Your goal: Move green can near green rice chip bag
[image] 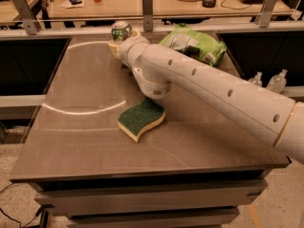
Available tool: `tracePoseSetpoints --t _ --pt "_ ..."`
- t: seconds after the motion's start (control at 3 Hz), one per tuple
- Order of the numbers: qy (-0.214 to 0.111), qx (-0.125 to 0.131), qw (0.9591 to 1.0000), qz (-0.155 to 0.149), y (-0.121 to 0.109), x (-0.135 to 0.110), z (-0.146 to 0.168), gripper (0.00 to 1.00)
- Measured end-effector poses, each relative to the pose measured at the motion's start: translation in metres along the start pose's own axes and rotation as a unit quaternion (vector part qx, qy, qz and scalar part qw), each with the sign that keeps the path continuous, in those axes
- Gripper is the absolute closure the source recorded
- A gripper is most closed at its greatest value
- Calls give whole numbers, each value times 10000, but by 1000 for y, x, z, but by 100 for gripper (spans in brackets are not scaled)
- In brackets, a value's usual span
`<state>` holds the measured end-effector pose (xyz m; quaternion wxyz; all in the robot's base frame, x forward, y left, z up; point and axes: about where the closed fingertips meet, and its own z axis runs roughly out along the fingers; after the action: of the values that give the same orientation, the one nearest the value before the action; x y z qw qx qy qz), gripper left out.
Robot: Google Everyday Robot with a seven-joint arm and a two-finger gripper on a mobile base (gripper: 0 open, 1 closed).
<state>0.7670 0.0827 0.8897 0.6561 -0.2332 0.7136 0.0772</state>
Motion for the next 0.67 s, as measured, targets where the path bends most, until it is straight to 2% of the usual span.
tracePoseSetpoints --t 0.33,0.67 --pt "-52 244 9996 -157 -29 -1 -12 100" --pt "-104 727 9970 -231 -65 2 -34 100"
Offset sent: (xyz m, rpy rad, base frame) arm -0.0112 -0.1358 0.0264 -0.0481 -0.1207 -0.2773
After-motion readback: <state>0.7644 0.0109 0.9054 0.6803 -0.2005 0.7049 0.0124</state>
